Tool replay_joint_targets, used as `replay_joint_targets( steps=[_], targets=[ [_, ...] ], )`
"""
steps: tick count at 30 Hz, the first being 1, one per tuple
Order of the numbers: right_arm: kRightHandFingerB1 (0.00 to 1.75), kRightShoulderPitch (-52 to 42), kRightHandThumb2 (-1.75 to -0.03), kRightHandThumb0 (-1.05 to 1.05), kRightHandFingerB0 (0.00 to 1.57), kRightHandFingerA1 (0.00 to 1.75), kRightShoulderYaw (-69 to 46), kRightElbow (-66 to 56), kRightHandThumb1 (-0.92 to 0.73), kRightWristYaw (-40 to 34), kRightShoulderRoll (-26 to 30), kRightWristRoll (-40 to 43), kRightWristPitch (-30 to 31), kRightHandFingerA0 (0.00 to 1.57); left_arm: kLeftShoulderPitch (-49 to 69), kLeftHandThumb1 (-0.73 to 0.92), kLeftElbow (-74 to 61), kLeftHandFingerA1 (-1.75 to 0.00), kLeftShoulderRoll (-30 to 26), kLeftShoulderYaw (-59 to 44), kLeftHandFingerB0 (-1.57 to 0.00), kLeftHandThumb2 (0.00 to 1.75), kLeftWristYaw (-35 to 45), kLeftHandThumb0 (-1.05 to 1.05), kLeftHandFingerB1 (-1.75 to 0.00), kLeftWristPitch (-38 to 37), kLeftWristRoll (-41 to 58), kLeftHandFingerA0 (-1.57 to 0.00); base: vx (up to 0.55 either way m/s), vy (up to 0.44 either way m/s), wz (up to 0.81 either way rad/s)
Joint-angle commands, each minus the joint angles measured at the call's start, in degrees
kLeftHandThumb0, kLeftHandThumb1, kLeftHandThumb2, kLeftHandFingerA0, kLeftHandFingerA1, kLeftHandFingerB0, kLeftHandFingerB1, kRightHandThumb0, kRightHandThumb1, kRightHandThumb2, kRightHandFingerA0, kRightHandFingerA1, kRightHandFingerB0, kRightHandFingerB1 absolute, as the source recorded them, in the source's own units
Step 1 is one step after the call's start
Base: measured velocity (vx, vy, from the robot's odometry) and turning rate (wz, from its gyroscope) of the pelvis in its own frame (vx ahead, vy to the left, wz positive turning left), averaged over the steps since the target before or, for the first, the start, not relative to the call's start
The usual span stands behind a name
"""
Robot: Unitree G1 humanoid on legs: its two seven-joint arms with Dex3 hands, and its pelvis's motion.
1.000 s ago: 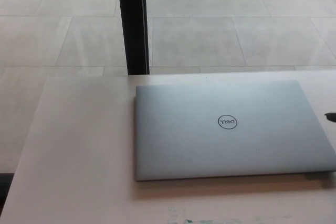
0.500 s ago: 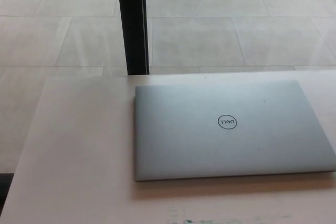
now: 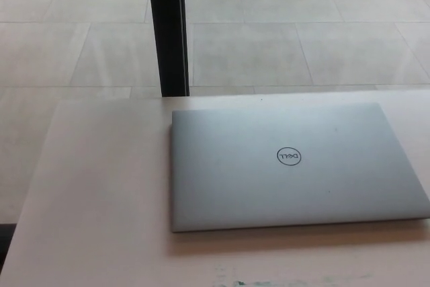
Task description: The robot uses its right hand to push down on the lid of a laptop kept in the middle of the desk to close it
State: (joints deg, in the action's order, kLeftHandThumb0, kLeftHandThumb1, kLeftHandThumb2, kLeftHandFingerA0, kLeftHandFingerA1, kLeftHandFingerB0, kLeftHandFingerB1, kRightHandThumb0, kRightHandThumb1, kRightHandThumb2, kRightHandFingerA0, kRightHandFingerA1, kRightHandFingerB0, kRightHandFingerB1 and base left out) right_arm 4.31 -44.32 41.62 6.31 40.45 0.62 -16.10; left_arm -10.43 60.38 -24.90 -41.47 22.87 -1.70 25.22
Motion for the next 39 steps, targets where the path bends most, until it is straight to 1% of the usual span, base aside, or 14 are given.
replay_joint_targets(
  steps=[1, 2, 3, 6, 19, 20, 21, 22, 25, 26, 27, 28, 37, 39],
  targets=[
    [0.90, 1.54, -0.69, -0.81, 0.16, 1.38, -21.71, 14.85, -0.92, -6.90, -3.21, 23.81, 2.47, 0.51, 0.56, 0.71, 1.59, -0.90, -2.19, -2.06, -0.19, 0.83, -0.91, -1.05, -1.44, 0.57, 2.84, -0.18, 0.00, 0.000, 0.00],
    [0.94, 1.43, -0.69, -0.83, 0.18, 1.36, -21.73, 14.42, -0.92, -7.14, -3.53, 23.37, 3.56, 0.54, 0.68, 0.69, 1.66, -0.89, -2.22, -2.15, -0.21, 0.85, -0.87, -1.05, -1.44, 0.63, 2.93, -0.15, 0.00, 0.000, 0.00],
    [0.78, 1.59, -1.18, -0.79, 0.30, 1.13, -21.24, 14.65, -0.76, -7.99, -4.14, 22.47, 3.56, 0.64, 0.92, 0.69, 1.52, -0.90, -2.28, -1.81, -0.15, 0.83, -1.13, -1.05, -1.43, 0.54, 2.49, -0.17, 0.00, 0.000, 0.00],
    [0.88, 2.32, -0.69, -0.84, 0.21, 1.30, -20.91, 16.99, -0.92, -7.97, -4.04, 21.08, 3.58, 0.53, 1.17, 0.68, 2.45, -0.93, -2.57, -1.02, -0.15, 0.85, -0.64, -1.05, -1.45, -0.18, 1.53, -0.18, 0.00, 0.000, 0.00],
    [0.91, 4.09, -0.69, -0.90, 0.23, 1.28, -23.71, 20.72, -0.92, -5.11, -2.99, 23.24, 4.67, 0.60, 1.48, 0.73, 4.03, -0.90, -2.87, -1.25, -0.06, 0.83, -1.14, -1.05, -1.44, -0.30, 1.66, -0.12, 0.00, 0.000, 0.00],
    [0.77, 4.28, -1.18, -0.84, 0.30, 1.10, -23.73, 21.80, -0.72, -5.16, -2.45, 23.27, 4.41, 0.65, 1.66, 0.73, 3.98, -0.89, -2.92, -1.08, -0.06, 0.84, -0.94, -1.05, -1.43, -0.42, 1.52, -0.13, 0.00, 0.000, 0.00],
    [0.77, 4.47, -1.18, -0.84, 0.30, 1.10, -23.59, 21.89, -0.72, -5.19, -2.40, 23.32, 4.36, 0.65, 1.63, 0.73, 4.07, -0.89, -2.96, -1.13, -0.06, 0.84, -0.93, -1.05, -1.43, -0.45, 1.58, -0.13, 0.00, 0.000, 0.00],
    [0.89, 4.10, -0.71, -0.89, 0.21, 1.27, -22.99, 21.95, -0.92, -4.46, -2.41, 23.08, 3.71, 0.57, 1.62, 0.73, 4.16, -0.89, -3.01, -1.04, -0.06, 0.84, -1.07, -1.05, -1.43, -0.54, 1.52, -0.14, 0.00, 0.000, 0.00],
    [0.87, 3.64, -0.70, -0.90, 0.20, 1.26, -21.55, 20.78, -0.92, -4.60, -2.99, 23.13, 2.91, 0.55, 1.45, 0.73, 4.65, -0.90, -3.13, -0.97, -0.07, 0.85, -0.93, -1.05, -1.44, -0.70, 1.67, -0.14, 0.00, 0.000, 0.00],
    [0.77, 3.67, -1.20, -0.90, 0.30, 1.11, -21.18, 20.77, -0.77, -4.99, -2.99, 23.36, 3.25, 0.67, 1.43, 0.72, 4.69, -0.91, -3.12, -0.97, -0.08, 0.85, -0.90, -1.05, -1.44, -0.73, 1.78, -0.14, 0.00, 0.000, 0.00],
    [0.77, 3.76, -1.20, -0.90, 0.30, 1.11, -20.79, 20.76, -0.77, -5.54, -2.98, 23.52, 3.78, 0.67, 1.42, 0.72, 4.70, -0.91, -3.07, -1.02, -0.08, 0.85, -0.87, -1.05, -1.44, -0.76, 1.92, -0.14, 0.00, 0.000, 0.00],
    [0.87, 3.68, -0.69, -0.88, 0.24, 1.25, -20.49, 20.77, -0.91, -5.18, -3.11, 23.97, 3.85, 0.56, 1.28, 0.71, 4.61, -0.91, -3.05, -1.07, -0.09, 0.86, -1.36, -1.05, -1.44, -0.54, 2.01, -0.15, 0.00, 0.000, 0.00],
    [0.85, 3.47, -0.67, -0.87, 0.34, 1.21, -18.22, 20.19, -0.89, -5.75, -3.68, 27.47, 5.30, 0.67, 0.50, 0.75, 5.41, -0.89, -2.81, -0.43, -0.06, 0.84, -1.95, -1.05, -1.44, -1.33, 1.57, -0.15, 0.00, 0.000, 0.00],
    [0.79, 3.27, -1.01, -0.89, 0.38, 1.15, -17.52, 19.93, -0.68, -6.33, -3.78, 27.58, 5.30, 0.77, 0.91, 0.75, 4.75, -0.90, -2.69, -0.26, -0.05, 0.82, -1.58, -1.05, -1.45, -1.28, 1.61, -0.14, 0.00, 0.000, 0.00]
  ],
)
